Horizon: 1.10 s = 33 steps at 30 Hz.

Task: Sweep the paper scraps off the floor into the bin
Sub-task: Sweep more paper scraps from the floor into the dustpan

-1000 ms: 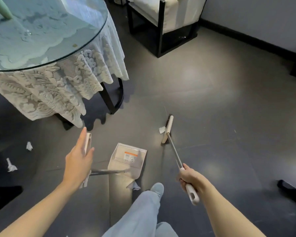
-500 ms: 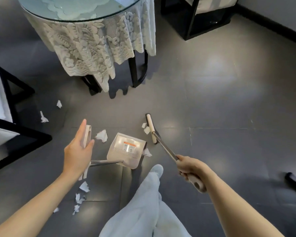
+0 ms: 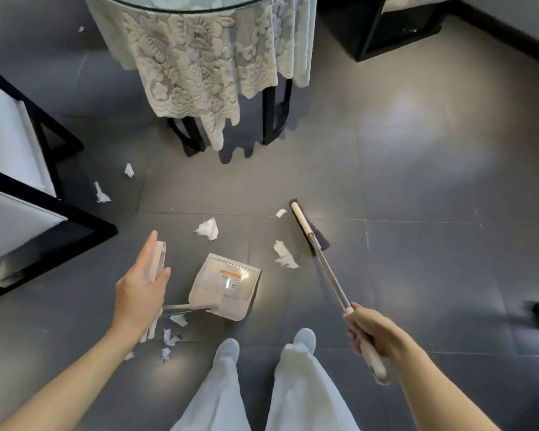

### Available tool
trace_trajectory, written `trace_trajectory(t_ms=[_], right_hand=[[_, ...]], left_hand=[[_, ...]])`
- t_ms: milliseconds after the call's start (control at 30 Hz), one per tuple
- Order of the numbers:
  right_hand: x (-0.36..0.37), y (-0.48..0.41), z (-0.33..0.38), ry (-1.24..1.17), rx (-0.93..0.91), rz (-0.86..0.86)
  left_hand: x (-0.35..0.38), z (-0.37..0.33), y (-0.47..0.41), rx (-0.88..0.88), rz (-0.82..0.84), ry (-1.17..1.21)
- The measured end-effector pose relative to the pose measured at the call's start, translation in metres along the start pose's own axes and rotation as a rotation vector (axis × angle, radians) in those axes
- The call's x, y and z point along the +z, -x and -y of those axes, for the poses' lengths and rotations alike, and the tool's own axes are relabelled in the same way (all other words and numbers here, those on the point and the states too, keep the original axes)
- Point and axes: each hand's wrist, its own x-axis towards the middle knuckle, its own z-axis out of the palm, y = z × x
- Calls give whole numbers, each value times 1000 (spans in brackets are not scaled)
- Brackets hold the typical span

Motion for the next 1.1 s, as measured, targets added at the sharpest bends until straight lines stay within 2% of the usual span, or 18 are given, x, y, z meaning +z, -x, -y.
trace_trajectory(t_ms=[133,300,500,667,933,1100], right_hand=[[57,-19,-16,80,-21,-39],[120,-34,1,197,-67,-85],[164,-12,-2,54,-9,-101],[185,24,-26,-78,126,-48],[157,65,-37,-122,-45,-97],[175,30,-60,12,-173,-112]], left_hand=[[-25,33,-13,36,42,10],[-39,55,-24,111,98,7],[-42,73,-23,220,127,24],[-44,86,-20,243,125,19],[-48,95,-19,275,99,-29],[-49,98,-23,292,74,-82]])
